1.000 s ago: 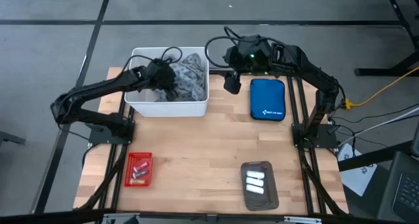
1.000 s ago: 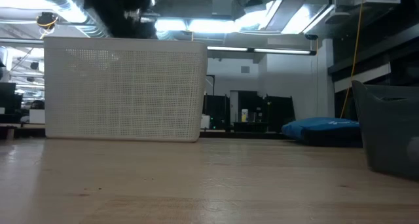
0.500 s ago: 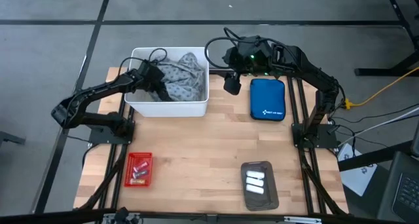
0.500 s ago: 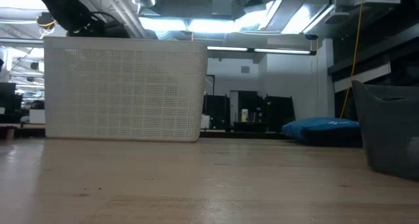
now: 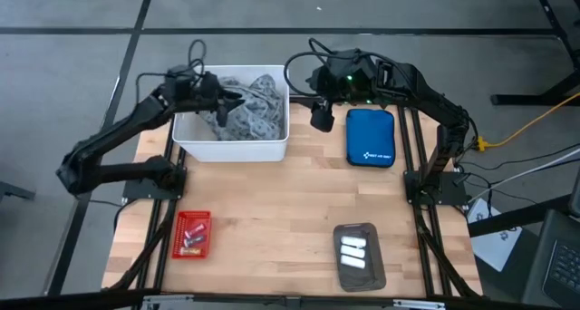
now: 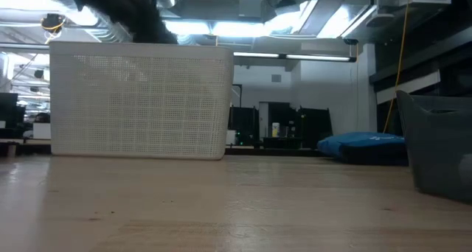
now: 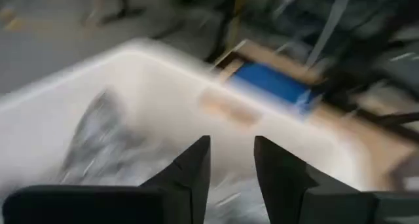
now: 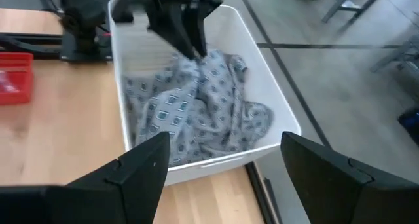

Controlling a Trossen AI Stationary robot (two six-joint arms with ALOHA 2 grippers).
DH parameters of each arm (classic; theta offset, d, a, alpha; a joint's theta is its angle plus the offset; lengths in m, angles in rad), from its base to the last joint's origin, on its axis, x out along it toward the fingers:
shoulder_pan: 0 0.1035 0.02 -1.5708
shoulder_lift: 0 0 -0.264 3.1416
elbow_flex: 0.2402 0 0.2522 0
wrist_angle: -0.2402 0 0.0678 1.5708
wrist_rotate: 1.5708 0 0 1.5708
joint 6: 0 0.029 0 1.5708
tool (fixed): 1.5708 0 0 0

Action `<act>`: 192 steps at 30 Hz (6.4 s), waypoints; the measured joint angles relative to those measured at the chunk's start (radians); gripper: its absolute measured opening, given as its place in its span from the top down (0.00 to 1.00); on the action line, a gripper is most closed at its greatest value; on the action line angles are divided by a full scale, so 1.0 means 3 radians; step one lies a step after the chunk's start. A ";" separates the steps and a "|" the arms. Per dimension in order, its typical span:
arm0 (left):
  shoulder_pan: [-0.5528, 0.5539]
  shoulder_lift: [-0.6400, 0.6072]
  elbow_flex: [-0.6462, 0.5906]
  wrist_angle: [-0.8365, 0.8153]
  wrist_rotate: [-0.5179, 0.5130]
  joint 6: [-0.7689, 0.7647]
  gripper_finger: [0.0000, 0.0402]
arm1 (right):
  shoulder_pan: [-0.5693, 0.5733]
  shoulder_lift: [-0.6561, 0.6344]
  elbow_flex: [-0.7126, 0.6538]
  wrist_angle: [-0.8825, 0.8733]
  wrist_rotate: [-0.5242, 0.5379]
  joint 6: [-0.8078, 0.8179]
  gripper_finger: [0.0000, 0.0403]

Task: Pick & Place Medicine items
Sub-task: Return to Home Position

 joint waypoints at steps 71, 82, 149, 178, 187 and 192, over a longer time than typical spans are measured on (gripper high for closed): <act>-0.2866 -0.1020 -0.2068 0.3035 -0.0353 -0.0099 0.71 | 0.0683 -0.5935 -0.6362 0.2461 -0.1009 0.0828 0.27; -0.2866 -0.0959 -0.2411 0.3399 -0.0774 -0.0040 0.71 | 0.0683 -0.5989 -0.6456 0.2459 -0.0876 0.0925 0.27; -0.2125 -0.2904 -0.2854 0.0979 -0.1001 -0.0186 0.71 | 0.0638 -0.5598 -0.7657 0.3658 -0.0666 0.0515 0.27; -0.2138 -0.2828 -0.2854 0.1005 -0.0909 -0.0160 0.71 | 0.0638 -0.5599 -0.7657 0.3658 -0.0666 0.0575 0.27; -0.2138 -0.2828 -0.2853 0.1006 -0.0906 -0.0159 0.71 | 0.0638 -0.5599 -0.7657 0.3659 -0.0666 0.0575 0.27; -0.2138 -0.2828 -0.2854 0.1007 -0.0900 -0.0159 0.71 | 0.0638 -0.5599 -0.7657 0.3659 -0.0666 0.0573 0.27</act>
